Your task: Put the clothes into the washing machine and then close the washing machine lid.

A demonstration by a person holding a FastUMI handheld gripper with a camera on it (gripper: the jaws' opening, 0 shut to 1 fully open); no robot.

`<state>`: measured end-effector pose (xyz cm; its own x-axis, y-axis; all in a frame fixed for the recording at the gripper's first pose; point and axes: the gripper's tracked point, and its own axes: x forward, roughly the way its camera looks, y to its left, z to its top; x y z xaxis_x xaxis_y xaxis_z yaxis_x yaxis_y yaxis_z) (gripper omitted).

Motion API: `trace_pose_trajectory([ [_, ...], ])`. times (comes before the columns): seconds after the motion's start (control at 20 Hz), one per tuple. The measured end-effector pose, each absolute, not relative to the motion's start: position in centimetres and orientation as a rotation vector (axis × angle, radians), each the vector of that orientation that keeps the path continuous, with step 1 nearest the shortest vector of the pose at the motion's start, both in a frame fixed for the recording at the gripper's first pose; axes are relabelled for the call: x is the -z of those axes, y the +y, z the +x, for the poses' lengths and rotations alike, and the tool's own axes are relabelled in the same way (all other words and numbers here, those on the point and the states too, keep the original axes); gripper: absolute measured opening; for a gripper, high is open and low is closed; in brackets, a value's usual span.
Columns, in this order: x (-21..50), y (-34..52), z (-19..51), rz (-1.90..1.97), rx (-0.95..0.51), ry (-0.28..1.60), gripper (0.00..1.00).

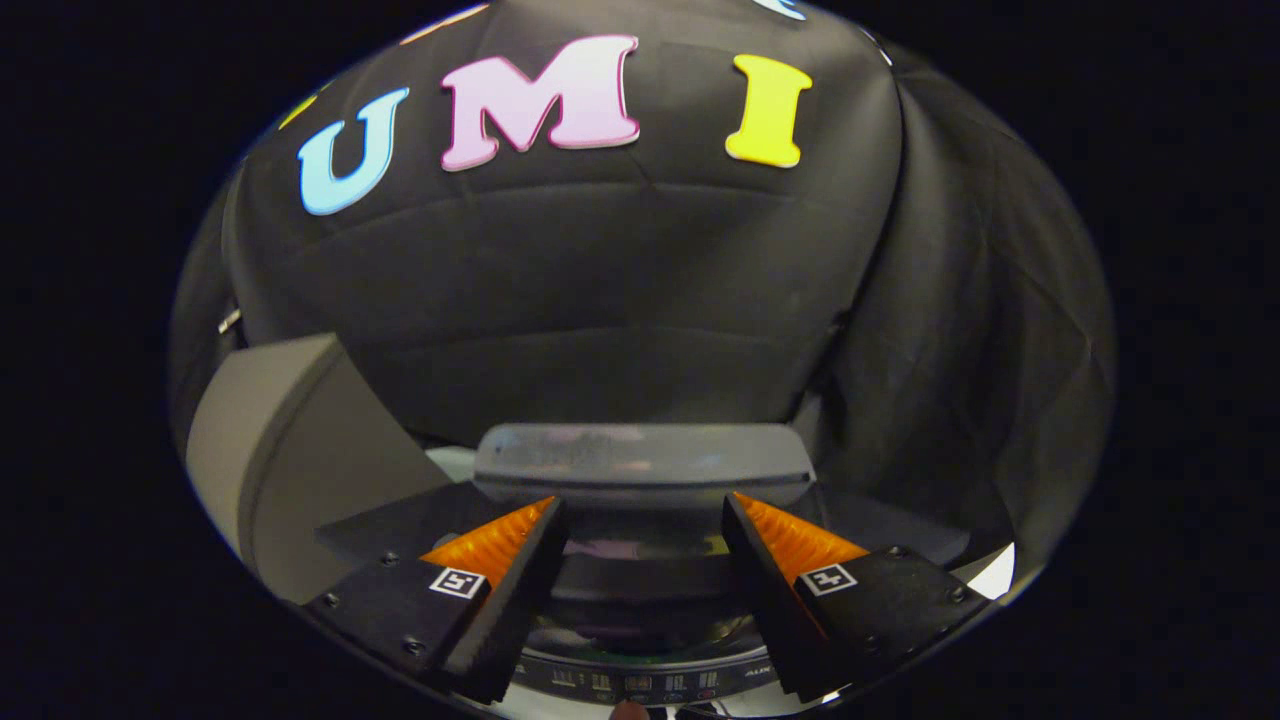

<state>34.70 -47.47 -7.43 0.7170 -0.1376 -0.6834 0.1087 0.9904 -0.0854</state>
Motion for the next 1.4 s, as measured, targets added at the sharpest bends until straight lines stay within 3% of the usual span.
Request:
trace_pose_trajectory([
  [0.25, 15.9, -47.8, 29.8, 0.001, 0.152, 0.918, 0.98],
  [0.65, 17.3, -48.2, 27.9, -0.007, 0.159, 0.964, 0.98],
  [0.85, 12.0, -48.0, 29.5, -0.012, 0.158, 0.845, 0.98],
  [1.4, -10.3, -44.3, 32.9, 0.026, 0.095, 0.239, 0.97],
])
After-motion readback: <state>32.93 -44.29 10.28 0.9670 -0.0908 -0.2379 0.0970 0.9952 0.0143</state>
